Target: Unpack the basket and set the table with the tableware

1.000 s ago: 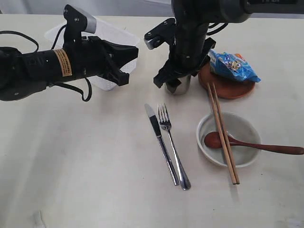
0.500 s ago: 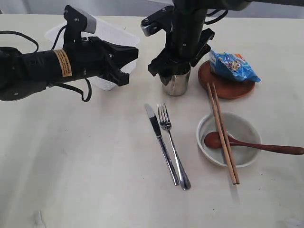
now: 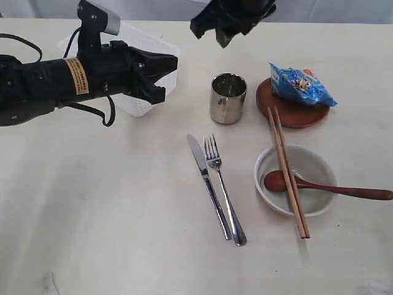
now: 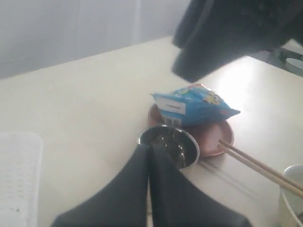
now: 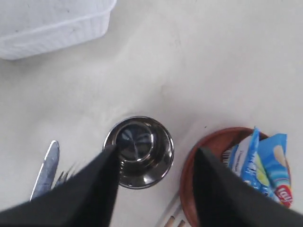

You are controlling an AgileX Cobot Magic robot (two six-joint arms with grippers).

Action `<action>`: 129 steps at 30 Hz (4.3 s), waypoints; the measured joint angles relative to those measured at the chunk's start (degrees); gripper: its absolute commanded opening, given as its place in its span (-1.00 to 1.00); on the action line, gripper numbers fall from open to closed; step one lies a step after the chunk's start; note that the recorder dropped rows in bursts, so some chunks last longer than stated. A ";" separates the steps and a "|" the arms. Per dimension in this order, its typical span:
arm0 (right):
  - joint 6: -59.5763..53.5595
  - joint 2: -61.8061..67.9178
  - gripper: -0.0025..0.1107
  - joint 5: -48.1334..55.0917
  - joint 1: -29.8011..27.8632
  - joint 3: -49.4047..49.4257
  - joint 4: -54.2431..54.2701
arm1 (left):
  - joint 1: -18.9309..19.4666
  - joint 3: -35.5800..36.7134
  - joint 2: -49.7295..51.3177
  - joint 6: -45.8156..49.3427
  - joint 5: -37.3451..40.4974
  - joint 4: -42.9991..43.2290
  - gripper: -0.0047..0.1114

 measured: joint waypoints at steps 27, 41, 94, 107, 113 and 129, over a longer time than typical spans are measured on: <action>5.89 -78.76 -0.96 -21.50 0.00 42.91 11.55 | 0.00 15.56 -73.06 -22.48 35.81 0.13 -0.92; 8.02 -106.88 -0.96 -26.51 0.00 53.42 11.42 | 0.00 15.79 -88.50 -22.47 35.95 0.13 -0.92; 8.83 -109.63 -0.96 -26.51 0.00 53.42 11.42 | 8.87 17.07 -97.91 33.49 64.36 -45.19 -0.92; 8.83 -109.63 -0.96 -26.51 0.00 53.42 11.42 | 19.13 28.66 -102.58 31.76 60.69 -44.80 -0.92; 8.83 -109.63 -0.96 -26.51 0.00 53.42 11.42 | 19.13 32.88 -102.58 31.61 59.79 -44.80 -0.92; 8.83 -109.63 -0.96 -26.51 0.00 53.42 11.42 | 18.99 41.91 -102.58 31.51 56.98 -43.59 -0.92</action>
